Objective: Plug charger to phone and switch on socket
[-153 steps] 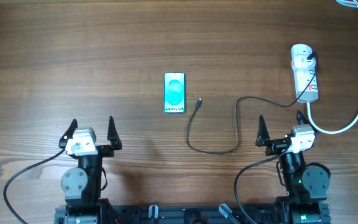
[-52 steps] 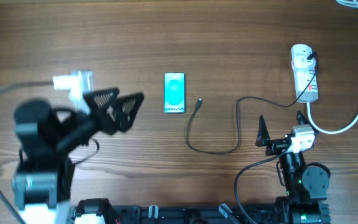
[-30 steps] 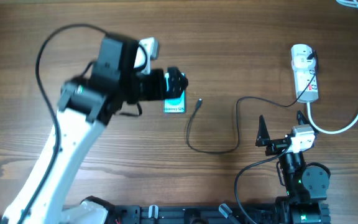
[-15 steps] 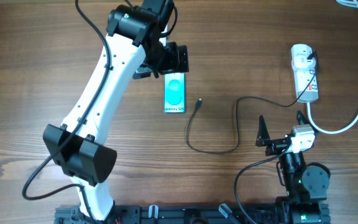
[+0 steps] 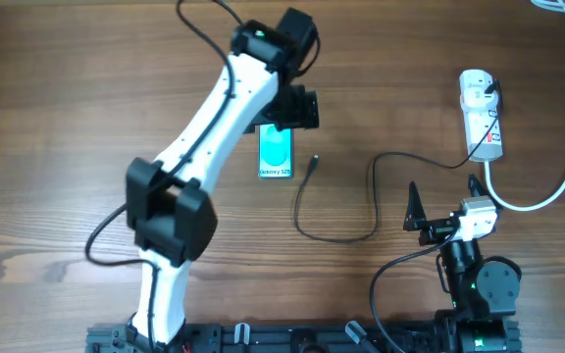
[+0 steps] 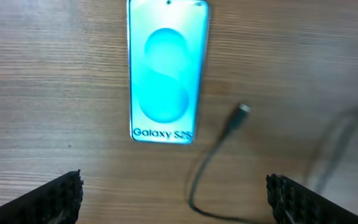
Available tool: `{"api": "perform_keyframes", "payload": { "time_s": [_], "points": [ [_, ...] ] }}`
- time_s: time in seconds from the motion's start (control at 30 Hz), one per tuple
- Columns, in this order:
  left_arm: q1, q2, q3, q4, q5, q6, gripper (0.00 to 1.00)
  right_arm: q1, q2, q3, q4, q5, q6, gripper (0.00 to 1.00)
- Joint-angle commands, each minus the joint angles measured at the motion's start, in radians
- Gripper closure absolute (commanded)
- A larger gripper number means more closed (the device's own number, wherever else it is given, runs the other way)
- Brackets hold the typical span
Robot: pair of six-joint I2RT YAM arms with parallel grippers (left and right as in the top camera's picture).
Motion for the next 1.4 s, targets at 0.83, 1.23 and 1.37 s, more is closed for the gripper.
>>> {"api": "perform_keyframes", "payload": {
  "time_s": [0.83,1.23,1.37],
  "points": [
    [0.002,0.032,-0.272,0.322,-0.02,0.014,0.0,-0.001,-0.006,-0.002,0.002,0.013,0.017,0.0],
    [0.059,0.107,-0.275,0.291,0.038,0.029,0.01,-0.001,-0.006,-0.002,0.002,0.013,0.016,0.0],
    [0.018,0.119,-0.274,0.343,0.035,0.028,0.0,-0.001,-0.006,-0.002,0.002,0.013,0.017,0.0]
  ]
}}
